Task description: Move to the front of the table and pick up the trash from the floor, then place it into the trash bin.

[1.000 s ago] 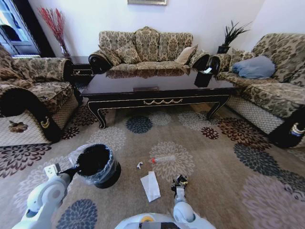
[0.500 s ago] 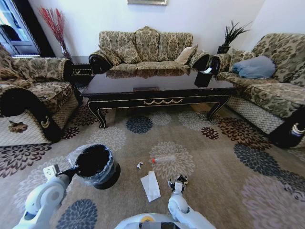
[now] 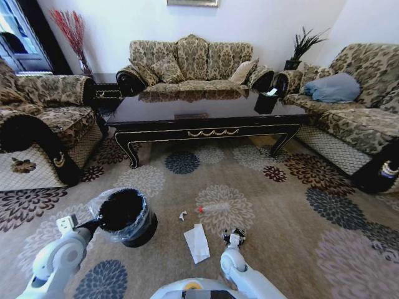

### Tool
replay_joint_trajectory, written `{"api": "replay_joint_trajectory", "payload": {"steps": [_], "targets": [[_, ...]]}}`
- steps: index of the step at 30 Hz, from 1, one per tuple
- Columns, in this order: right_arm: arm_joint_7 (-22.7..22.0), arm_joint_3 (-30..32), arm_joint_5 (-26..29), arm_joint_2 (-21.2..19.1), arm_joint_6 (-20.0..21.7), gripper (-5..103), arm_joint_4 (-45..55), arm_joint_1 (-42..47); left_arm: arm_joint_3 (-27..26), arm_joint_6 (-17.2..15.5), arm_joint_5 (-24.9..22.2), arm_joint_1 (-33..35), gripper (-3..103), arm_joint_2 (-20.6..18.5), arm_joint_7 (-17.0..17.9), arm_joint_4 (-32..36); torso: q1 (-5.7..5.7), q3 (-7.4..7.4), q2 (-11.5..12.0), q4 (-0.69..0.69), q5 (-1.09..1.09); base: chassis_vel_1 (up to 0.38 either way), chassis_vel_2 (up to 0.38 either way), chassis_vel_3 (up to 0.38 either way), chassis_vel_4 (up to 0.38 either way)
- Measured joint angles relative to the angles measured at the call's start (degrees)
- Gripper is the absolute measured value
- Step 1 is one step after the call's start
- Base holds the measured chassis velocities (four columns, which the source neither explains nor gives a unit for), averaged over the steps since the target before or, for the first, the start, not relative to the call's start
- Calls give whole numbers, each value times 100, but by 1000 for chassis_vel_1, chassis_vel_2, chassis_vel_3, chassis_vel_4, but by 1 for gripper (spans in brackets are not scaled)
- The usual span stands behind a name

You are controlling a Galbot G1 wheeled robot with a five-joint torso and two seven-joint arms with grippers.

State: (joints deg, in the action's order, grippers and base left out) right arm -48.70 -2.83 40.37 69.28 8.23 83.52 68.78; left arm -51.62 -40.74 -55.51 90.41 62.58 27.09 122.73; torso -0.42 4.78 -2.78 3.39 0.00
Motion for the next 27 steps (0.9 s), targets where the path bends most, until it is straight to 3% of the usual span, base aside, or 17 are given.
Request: {"api": "replay_joint_trajectory", "payload": {"steps": [1, 2, 7, 8, 11, 14, 24, 27], "targets": [[0, 0, 0, 0, 0, 54, 0, 0, 0, 0, 0, 0, 4, 0, 0, 0, 0, 0, 0, 0, 0, 0, 0, 0, 0], [11, 2, -26, -15, 3, 43, -13, 0, 10, 0, 1, -9, 4, 1, 0, -12, 0, 0, 0, 0, 0, 0, 0, 0, 0], [35, 2, -81, -63, 27, 32, -37, 22, 39, 0, 15, -36, 4, 12, 0, -34, 0, 0, 0, 0, 0, 0, 0, 0, 0], [60, -2, -103, -95, 48, 21, -39, 36, 48, 0, 22, -48, 4, 16, 0, -45, 0, 0, 0, 0, 0, 0, 0, 0, 0], [98, -18, -145, -143, 80, 16, -43, 56, 62, 1, 30, -62, 4, 23, 0, -66, 0, 0, 0, 0, 0, 0, 0, 0, 0], [139, -39, -232, -183, 107, 2, -71, 70, 78, 1, 42, -72, 4, 34, -1, -86, 0, 0, 0, 0, 0, 0, 0, 0, 0], [387, -72, -636, -288, 10, 0, -77, 105, 89, 2, 50, -99, 4, 35, -2, -127, 0, 0, 0, 0, 0, 0, 0, 0, 0], [882, -76, -1177, -571, -396, 0, 103, 133, 115, 3, 51, -108, 4, 35, -4, -131, 0, 0, 0, 0, 0, 0, 0, 0, 0]]}}
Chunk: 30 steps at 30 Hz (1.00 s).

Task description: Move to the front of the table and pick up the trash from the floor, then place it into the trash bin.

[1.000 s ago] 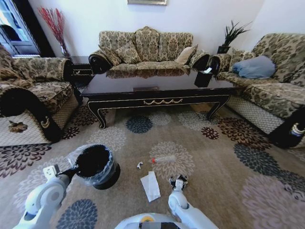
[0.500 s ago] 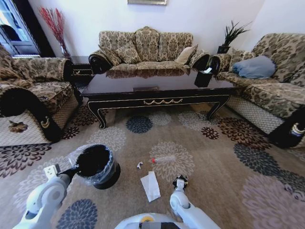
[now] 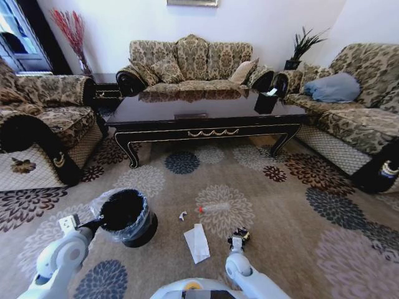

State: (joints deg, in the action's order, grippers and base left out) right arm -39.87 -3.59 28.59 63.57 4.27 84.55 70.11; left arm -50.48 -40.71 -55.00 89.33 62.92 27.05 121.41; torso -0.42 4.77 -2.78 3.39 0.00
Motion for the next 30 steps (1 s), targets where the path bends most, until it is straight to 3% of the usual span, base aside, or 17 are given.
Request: {"api": "replay_joint_trajectory", "payload": {"steps": [7, 13, 17, 21, 24, 26, 30], "targets": [[504, 50, -160, -378, -352, 0, 405, -25, 50, 0, -11, 0, 4, 6, -2, 69, 0, 0, 0, 0, 0, 0, 0, 0, 0], [463, 184, -166, -506, -155, -1, 360, -21, 73, -7, -8, -9, 4, 20, -2, 78, 0, 0, 0, 0, -1, 0, 0, 0, 0], [314, 183, -91, -493, 44, 15, 294, 55, 78, -7, -3, -13, 4, 21, -2, 59, 0, 0, 0, 1, 0, 0, 0, 0, 0], [38, 103, 343, -491, 423, 27, 428, 83, 80, -9, 0, -18, 4, 20, -1, 43, 0, 0, 0, 0, 0, 0, 0, 0, 0], [-100, 23, 981, -615, 845, 42, 634, 42, 80, -11, 4, -1, 4, 18, 0, 52, 0, 0, 0, 0, -2, 0, 0, 0, 0], [-111, -17, 1062, -659, 890, 42, 636, -1, 78, -11, 2, 9, 4, 16, 0, 62, 0, 0, 0, 0, -1, 0, 0, 0, 0], [-190, -107, 1464, -768, 1058, 65, 642, -94, 25, -12, 4, 48, 4, 0, 1, 74, 0, 0, 0, 0, 0, 0, 0, 0, 0]]}}
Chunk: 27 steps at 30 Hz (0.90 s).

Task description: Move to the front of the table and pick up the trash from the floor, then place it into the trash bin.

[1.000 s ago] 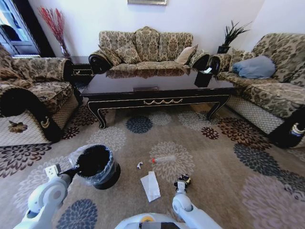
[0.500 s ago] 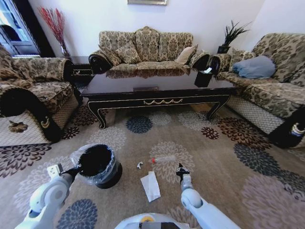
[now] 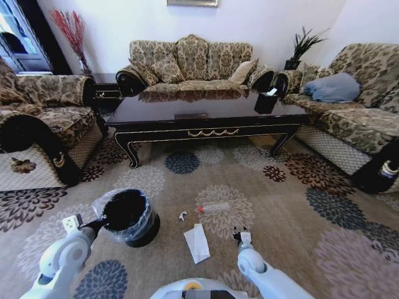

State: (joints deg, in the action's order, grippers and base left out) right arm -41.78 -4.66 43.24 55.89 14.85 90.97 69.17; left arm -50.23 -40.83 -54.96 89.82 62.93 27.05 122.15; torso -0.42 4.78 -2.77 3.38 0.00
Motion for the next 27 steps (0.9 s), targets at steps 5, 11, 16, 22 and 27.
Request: {"api": "replay_joint_trajectory", "payload": {"steps": [5, 11, 16, 22, 27], "targets": [[-511, 4, 585, 31, 542, 82, 101, -49, -11, 0, 2, 17, 4, -2, 0, 6, 0, 0, 0, 1, 0, 0, 0, 0, 0], [-654, -23, 677, 102, 635, 97, -75, -202, -7, 0, 12, 20, 4, -1, 5, 7, 0, 0, 0, 1, 0, 0, 0, 0, 0], [-832, 12, 921, 170, 793, 100, -146, -312, -15, 0, 13, 25, 4, -5, 7, 6, 0, 0, 0, 0, 0, 0, 0, 0, 0], [-900, -31, 945, 274, 828, 101, -353, -440, -17, 0, 20, 31, 4, -3, 9, 4, 0, 0, 0, 0, 0, 0, 0, 0, 0], [-936, -124, 826, 299, 831, 86, -503, -492, -17, 0, 25, 28, 4, -7, 11, 3, 0, 0, 0, 1, 0, 0, 0, 0, 0]]}}
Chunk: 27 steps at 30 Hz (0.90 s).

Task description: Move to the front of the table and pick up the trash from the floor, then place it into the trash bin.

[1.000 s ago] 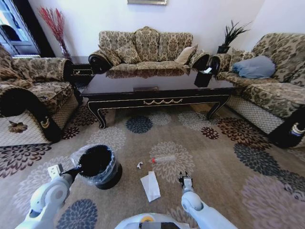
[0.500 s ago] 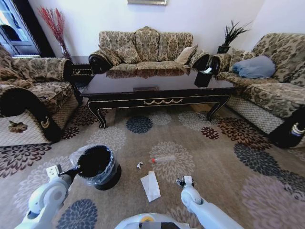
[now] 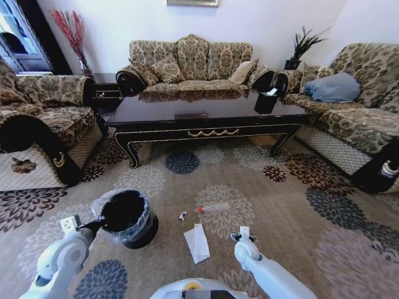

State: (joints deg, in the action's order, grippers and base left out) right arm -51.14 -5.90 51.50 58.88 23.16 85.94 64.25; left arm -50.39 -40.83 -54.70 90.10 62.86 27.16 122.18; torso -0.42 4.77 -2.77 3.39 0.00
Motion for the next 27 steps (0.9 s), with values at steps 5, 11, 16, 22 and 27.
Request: {"api": "replay_joint_trajectory", "payload": {"steps": [5, 11, 16, 22, 27], "targets": [[16, -39, -301, 39, -48, 70, -247, -40, -2, 0, 0, 11, 4, -2, 1, 12, 0, 0, 0, 0, 0, 0, 0, 0, 0], [56, -39, -326, 37, -83, 48, -216, -31, -3, 0, 12, 27, 4, 19, 1, 37, 0, 0, 0, 0, 0, 0, 0, 0, 0], [99, -37, -417, 27, -129, 25, -149, 45, 0, 0, 35, 47, 4, 34, 1, 60, 0, 0, 0, 0, 0, 0, 0, 0, 0], [202, 47, -607, -41, -224, 10, -66, 161, -4, 0, 40, 77, 4, 36, 0, 102, 0, 0, 0, 0, 0, 0, 0, 0, 0], [349, 214, -736, -101, -430, 10, 156, 246, -4, 0, 56, 100, 4, 47, 0, 133, 0, 0, 0, 1, 1, 0, 0, 0, 0]]}}
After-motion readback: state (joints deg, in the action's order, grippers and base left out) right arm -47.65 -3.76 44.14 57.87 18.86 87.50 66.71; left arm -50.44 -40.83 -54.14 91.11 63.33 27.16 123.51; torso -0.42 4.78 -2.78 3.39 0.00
